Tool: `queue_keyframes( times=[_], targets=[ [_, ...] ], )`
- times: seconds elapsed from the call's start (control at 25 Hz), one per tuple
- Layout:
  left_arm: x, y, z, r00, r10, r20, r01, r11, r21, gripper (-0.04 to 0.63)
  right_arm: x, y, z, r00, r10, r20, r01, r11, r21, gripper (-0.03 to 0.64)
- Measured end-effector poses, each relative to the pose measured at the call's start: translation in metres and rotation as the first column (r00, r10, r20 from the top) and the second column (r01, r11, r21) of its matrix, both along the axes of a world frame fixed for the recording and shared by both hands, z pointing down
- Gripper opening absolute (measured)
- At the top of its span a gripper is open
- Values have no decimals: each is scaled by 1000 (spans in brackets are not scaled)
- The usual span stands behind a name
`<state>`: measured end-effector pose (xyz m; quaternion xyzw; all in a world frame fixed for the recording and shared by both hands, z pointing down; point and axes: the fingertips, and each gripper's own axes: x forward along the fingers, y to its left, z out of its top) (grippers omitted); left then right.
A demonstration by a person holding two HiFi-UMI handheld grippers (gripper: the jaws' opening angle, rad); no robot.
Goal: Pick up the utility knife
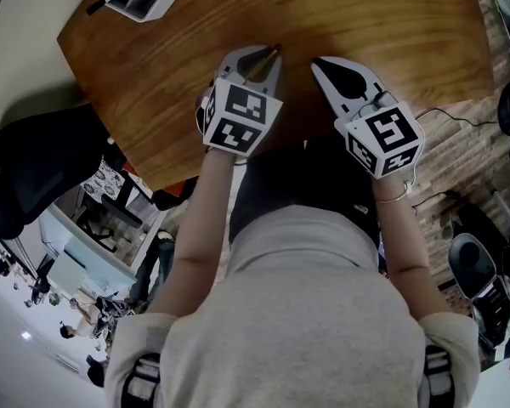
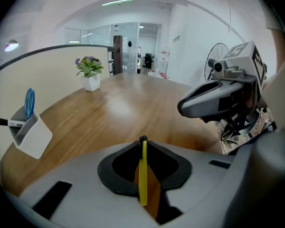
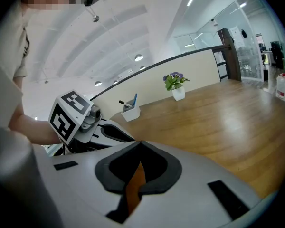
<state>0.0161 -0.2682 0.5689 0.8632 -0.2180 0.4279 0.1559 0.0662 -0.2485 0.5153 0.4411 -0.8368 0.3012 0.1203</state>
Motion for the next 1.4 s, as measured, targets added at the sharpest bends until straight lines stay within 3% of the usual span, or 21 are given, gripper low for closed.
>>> queue_keyframes(
  times=[0.44,0.72,0.88,1.4],
  targets=[
    [-15,-3,-45,992,-59,-111,65,996,53,64,-13,-6,-38,999,-31,-22,32,996,82,12],
    [-35,-15,-82,966,-156,-208,173,983,66,64,-26,-15,-69,996,-75,-47,81,985,149,12],
    [-38,-16,-107,956,-158,-247,187,978,96,64,-34,-13,-90,993,-101,-55,110,976,186,12],
    [-59,-33,-200,873,-215,-437,318,931,177,64,-46,-32,-157,987,-140,-80,159,929,334,12]
  ],
)
